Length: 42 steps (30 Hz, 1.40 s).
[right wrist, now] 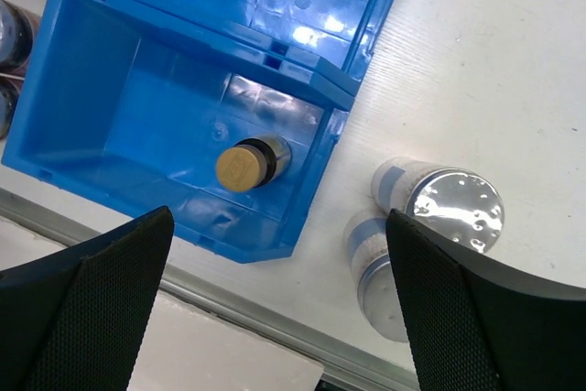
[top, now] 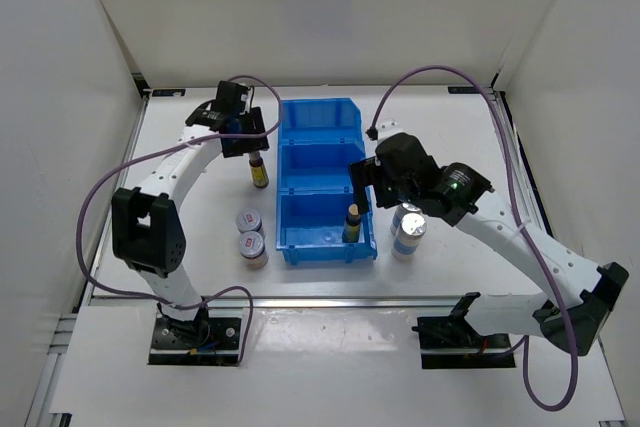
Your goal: Organize the condiment bottles
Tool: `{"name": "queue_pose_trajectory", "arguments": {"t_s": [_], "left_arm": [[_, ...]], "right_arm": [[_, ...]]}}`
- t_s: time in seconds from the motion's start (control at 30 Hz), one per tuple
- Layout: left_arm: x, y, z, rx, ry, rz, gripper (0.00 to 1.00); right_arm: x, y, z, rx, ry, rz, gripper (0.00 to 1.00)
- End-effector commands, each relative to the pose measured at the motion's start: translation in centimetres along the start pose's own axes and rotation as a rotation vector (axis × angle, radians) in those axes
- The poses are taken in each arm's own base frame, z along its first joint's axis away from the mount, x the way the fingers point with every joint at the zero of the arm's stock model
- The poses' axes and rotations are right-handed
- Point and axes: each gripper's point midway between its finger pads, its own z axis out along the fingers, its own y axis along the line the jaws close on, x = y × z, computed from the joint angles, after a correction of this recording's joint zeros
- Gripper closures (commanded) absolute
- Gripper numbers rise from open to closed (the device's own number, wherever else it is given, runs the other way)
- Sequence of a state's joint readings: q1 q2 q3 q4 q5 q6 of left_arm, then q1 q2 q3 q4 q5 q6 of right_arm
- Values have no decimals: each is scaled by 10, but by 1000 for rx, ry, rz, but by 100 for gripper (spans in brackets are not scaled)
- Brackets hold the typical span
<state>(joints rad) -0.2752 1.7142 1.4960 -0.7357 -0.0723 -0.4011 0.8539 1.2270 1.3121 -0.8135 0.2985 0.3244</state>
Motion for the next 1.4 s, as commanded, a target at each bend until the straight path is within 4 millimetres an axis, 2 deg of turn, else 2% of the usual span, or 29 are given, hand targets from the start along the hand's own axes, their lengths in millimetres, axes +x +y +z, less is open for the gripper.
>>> {"name": "queue_pose_trajectory", "arguments": {"t_s": [0.0,0.1,0.23,0.3,0.33,0.43,0.47,0.5,0.53,0.6,0.67,0.7,0.8,0.83,0.87,0.93,0.97,1.1,1.13,1.17,1.27,1.37], "left_arm": [[-18,-3,-1,-10,-45,17,29],[-13,-1,7,-19,-24,29,36],[-12,1,7,-31,-19,29,44],[-12,1,7,-31,-19,29,53],[-11,1,3,-31,-18,30,55],[-13,2,-5,-29,-25,38,69],[-17,2,-13,-32,-39,37,76],[-25,0,-20,-23,-63,43,79],[-25,1,-27,-26,-56,44,82],[-42,-3,-51,-24,-116,56,89],[-51,-7,-78,-11,-159,68,89],[-60,-16,-93,13,-195,86,89],[-64,-33,-135,55,-255,124,89],[-61,-36,-142,67,-260,142,89],[-56,-49,-151,107,-266,163,89],[-44,-63,-169,177,-270,188,89],[-33,-77,-174,218,-260,219,89],[7,-108,-194,328,-221,279,89],[18,-111,-189,325,-197,284,89],[32,-123,-196,362,-183,306,89],[53,-129,-189,343,-155,347,89],[75,-139,-171,330,-93,389,89]], "right_arm": [[0,-9,-6,34,-18,-29,0],[1,-11,-6,47,-13,-31,0],[4,-17,-8,68,-10,-43,0],[4,-18,-8,78,-13,-43,0],[6,-19,-8,81,-5,-45,0],[6,-19,-8,81,-5,-45,0],[5,-21,-8,89,-7,-46,0],[7,-22,-9,92,1,-48,0],[8,-22,-9,92,1,-48,0],[9,-24,-9,105,7,-51,0],[8,-25,-12,103,-1,-49,0],[8,-26,-12,113,-4,-49,0],[7,-33,-15,145,-14,-39,0],[8,-33,-18,145,-15,-25,0],[7,-38,-18,164,-19,-19,0],[7,-42,-21,172,-24,16,0],[9,-44,-20,184,-19,13,0],[11,-64,-23,241,-13,78,0],[13,-67,-23,251,-4,82,0],[12,-71,-23,262,-4,93,0],[12,-78,-28,271,-10,115,0],[14,-85,-29,290,-2,128,0]]}}
